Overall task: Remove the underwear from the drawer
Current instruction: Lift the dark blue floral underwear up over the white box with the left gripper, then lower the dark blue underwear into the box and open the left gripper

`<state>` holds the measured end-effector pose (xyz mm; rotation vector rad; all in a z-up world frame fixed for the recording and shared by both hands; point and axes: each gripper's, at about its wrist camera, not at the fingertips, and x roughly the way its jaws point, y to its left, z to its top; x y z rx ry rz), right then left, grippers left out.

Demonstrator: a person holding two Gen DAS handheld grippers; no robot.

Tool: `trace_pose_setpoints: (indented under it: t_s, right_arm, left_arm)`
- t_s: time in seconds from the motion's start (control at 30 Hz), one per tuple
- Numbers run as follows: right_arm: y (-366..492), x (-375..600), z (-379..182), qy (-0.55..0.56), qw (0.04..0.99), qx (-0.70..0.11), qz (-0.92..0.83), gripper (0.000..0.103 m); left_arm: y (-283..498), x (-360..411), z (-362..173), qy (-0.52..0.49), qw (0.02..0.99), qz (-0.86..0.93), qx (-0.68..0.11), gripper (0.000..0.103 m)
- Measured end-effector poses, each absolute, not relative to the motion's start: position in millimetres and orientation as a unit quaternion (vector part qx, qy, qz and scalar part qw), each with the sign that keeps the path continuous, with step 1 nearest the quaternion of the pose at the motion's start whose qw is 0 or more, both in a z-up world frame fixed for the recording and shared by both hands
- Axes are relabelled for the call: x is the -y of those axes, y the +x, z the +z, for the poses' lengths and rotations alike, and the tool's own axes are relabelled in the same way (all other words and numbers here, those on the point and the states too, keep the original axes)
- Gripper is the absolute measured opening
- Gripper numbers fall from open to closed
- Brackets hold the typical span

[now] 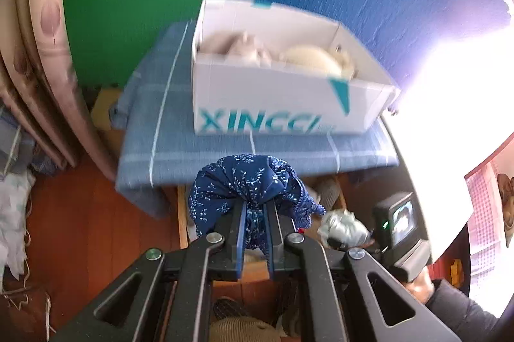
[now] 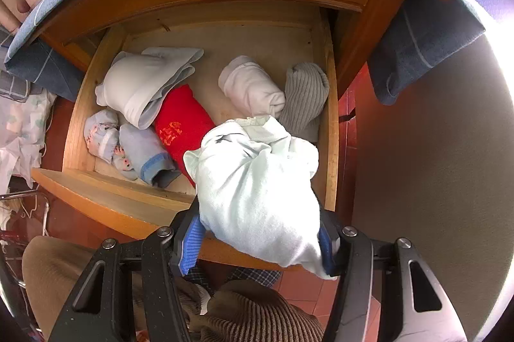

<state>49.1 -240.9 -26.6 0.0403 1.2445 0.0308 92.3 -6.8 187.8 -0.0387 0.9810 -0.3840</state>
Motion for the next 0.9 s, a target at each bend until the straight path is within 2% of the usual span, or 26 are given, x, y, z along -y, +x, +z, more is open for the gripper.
trace_pose_setpoints:
  t_s: [0.37,0.63,0.9]
  right_arm:
    - [50,241,-27,0.015,0.812,-0.583,0.014,0.054]
    - [50,239,-27,0.014,0.811,-0.584,0.013,0.055]
    - [51,241,-28,0.019,0.81,-0.586,0.017,0.055]
  left_arm:
    - [131,16,274,-0.006,0.902,-0.176,-0.394,0.009]
    - [176,42,280,0.017,0.907,-0.167,-0.388,0.009]
    - [226,57,253,0.018,0.901,-0.159,-0.404,0.009]
